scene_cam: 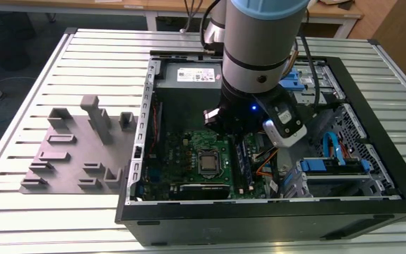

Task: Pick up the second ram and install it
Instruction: 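Insert the second ram into the second slot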

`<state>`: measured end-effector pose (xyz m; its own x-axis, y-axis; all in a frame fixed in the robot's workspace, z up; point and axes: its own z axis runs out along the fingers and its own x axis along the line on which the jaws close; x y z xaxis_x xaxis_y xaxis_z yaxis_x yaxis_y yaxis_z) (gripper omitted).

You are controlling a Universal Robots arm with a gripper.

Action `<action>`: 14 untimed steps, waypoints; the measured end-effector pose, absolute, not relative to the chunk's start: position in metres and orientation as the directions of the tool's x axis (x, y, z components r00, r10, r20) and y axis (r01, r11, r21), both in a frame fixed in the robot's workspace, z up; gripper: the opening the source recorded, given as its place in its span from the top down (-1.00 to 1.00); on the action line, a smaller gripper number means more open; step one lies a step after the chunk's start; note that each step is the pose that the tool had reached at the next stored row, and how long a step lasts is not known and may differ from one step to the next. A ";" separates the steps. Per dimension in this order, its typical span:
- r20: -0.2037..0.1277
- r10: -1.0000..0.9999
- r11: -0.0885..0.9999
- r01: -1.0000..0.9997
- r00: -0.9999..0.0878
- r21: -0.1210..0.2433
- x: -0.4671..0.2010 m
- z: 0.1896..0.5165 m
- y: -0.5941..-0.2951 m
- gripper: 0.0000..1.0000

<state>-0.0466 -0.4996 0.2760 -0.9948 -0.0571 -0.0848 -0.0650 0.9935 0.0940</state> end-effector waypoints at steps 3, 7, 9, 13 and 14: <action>-0.085 -0.039 0.994 -0.047 -0.996 0.094 -0.047 0.276 -0.500 0.79; -0.085 -0.019 0.995 -0.027 -0.996 0.094 -0.047 0.276 -0.500 0.79; -0.085 -0.009 0.995 -0.017 -0.996 0.094 -0.047 0.276 -0.500 0.79; -0.085 0.038 0.995 0.030 -0.996 0.094 -0.047 0.276 -0.500 0.79; -0.085 0.045 0.995 0.037 -0.995 0.094 -0.047 0.276 -0.500 0.79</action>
<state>-0.0466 -0.4996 0.2759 -0.9954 0.0447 -0.0848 0.0366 0.9949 0.0940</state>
